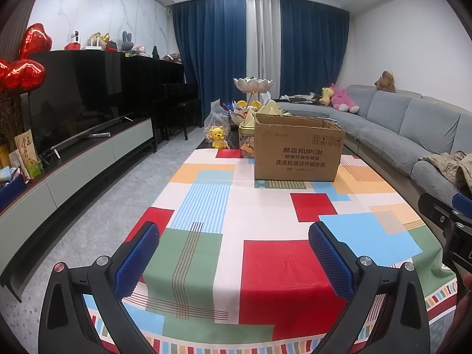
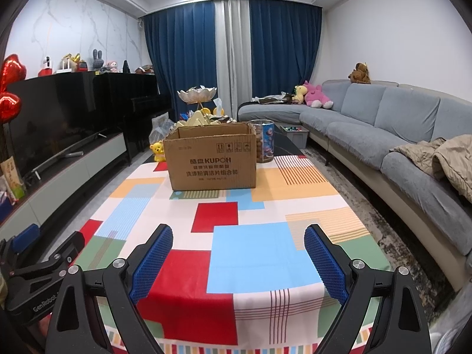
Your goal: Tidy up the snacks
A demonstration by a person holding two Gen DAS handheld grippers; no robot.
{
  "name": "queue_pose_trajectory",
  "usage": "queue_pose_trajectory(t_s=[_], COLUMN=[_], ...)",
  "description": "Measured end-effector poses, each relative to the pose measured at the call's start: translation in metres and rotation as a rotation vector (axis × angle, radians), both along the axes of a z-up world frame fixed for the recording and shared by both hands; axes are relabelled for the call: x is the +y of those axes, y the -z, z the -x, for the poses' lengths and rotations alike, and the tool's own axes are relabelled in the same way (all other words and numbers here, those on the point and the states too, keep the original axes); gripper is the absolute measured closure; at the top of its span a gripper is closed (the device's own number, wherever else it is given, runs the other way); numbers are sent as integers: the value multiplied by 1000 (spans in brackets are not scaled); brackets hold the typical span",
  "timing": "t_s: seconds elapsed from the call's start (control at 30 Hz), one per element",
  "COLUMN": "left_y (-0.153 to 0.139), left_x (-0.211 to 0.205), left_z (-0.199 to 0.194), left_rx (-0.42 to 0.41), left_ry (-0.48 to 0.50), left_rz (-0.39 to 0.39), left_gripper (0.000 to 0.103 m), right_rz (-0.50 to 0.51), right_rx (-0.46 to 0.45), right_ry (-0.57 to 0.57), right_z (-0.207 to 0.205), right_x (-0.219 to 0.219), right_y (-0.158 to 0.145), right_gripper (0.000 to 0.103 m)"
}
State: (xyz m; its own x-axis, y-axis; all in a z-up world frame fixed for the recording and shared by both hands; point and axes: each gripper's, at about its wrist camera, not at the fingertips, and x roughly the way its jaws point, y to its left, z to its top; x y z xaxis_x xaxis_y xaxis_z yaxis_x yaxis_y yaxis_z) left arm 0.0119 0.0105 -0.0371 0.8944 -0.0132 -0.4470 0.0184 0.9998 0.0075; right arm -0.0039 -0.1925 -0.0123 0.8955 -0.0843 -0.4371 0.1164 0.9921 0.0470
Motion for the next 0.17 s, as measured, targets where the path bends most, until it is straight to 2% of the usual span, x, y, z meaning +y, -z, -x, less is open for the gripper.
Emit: queue_pose_trajectory(t_s=[0.17], left_y=[1], left_x=[-3], left_z=[-3], left_rx=[2], left_ry=[5], left_rz=[-8], left_gripper=[0], right_rz=[1], right_rx=[0], right_ry=[1], right_z=[0], right_x=[0], right_y=[0], right_gripper=[11])
